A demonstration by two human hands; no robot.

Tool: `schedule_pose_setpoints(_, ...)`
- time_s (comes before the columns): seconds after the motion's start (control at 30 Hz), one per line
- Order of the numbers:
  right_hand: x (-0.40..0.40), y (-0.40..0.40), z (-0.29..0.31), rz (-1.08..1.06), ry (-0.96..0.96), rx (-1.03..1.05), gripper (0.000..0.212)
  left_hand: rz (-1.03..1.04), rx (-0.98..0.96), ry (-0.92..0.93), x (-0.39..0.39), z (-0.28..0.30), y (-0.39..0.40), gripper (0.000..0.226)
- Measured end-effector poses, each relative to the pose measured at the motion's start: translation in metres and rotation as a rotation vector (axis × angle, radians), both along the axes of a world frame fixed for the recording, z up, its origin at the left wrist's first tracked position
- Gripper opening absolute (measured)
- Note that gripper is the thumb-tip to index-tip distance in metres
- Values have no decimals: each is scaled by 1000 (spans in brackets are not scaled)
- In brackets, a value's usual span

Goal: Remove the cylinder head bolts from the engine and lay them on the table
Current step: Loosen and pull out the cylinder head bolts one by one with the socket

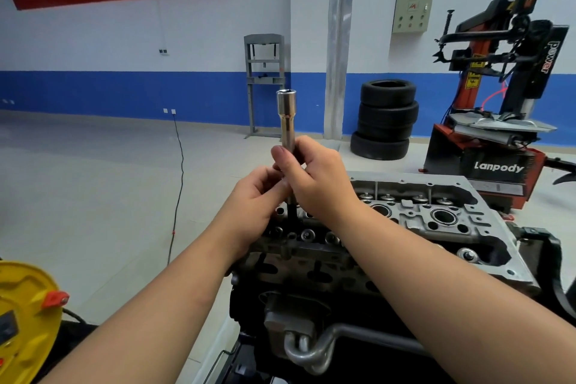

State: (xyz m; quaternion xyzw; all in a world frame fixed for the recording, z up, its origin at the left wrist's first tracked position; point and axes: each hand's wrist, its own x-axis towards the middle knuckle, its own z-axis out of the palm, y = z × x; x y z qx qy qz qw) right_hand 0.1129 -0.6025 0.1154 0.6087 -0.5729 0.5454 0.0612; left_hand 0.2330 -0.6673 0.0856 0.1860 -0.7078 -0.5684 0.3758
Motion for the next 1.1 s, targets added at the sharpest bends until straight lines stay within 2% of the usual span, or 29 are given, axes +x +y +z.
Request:
schedule_pose_setpoints(0.17,1,1,0,30,11,74,32,-117,-15,-39,6,1,-3,29)
schedule_pose_setpoints(0.3,4,2,0,67,20,24,32,-48,-66,29,1,0,-2,26)
schedule_pose_setpoints(0.43,2,2,0,32,9,-13,21,3,-46,32,-2,-1,-1,21)
schedule_pose_setpoints(0.63,2,1,-1,70,-17,119,32,-151,7,-16,7,0,-6,29)
schedule_pose_setpoints(0.87,1,1,0,7,16,-60,24,41,-72,45,-1,-5,-2,15)
schedule_pose_setpoints(1.1,0,0,-2,-5,62,66,39,-138,-38,-30,6,-3,-5,29)
